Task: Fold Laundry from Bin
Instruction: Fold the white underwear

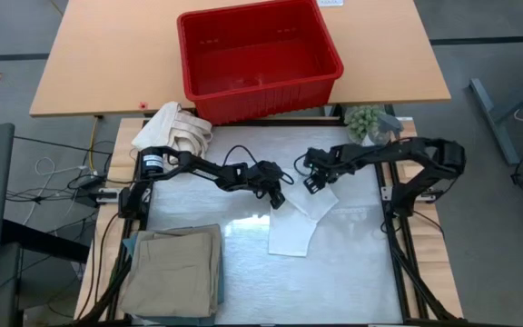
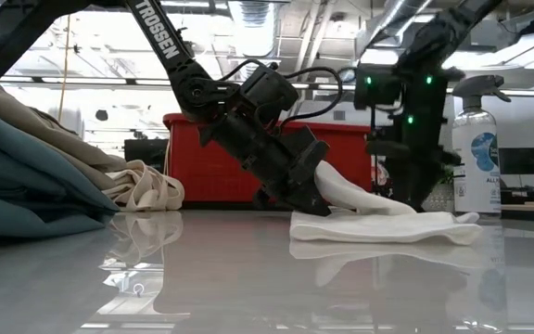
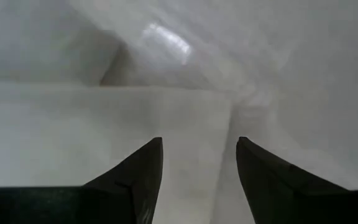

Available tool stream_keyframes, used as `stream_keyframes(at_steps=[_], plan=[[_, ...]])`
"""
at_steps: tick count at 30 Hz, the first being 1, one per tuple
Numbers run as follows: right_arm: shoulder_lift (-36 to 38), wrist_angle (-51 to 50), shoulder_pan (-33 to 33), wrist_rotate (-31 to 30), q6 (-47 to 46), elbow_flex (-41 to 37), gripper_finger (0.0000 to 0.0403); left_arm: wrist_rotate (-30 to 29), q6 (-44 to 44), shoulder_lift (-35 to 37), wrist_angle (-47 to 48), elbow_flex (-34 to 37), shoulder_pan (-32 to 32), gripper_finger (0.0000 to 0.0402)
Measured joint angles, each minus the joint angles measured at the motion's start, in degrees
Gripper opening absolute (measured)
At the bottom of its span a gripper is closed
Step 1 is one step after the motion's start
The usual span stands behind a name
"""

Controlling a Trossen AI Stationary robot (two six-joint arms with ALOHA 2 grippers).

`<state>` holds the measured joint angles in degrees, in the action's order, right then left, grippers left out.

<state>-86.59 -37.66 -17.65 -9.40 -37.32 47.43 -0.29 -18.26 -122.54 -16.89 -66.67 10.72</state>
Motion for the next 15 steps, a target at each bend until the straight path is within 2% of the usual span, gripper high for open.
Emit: stream_keyframes(at_steps=[7, 10, 15], plan=[[0.4, 3.2, -5.9, 3.1, 3.9, -2.3, 0.0227, 0.9, -0.4, 0.0, 0.0, 0.0, 0.0, 0.0000], [0.0, 6.1, -6.7, 5.7, 5.6, -2.7, 0.0227, 0.9, -0.5, 0.0, -0.1, 0.0, 0.0, 0.0000], [-3.1, 6.8, -6.9, 6.3, 5.9, -2.7, 0.0225, 0.6, -0.5, 0.0, -0.1, 0.0, 0.0, 0.0000]])
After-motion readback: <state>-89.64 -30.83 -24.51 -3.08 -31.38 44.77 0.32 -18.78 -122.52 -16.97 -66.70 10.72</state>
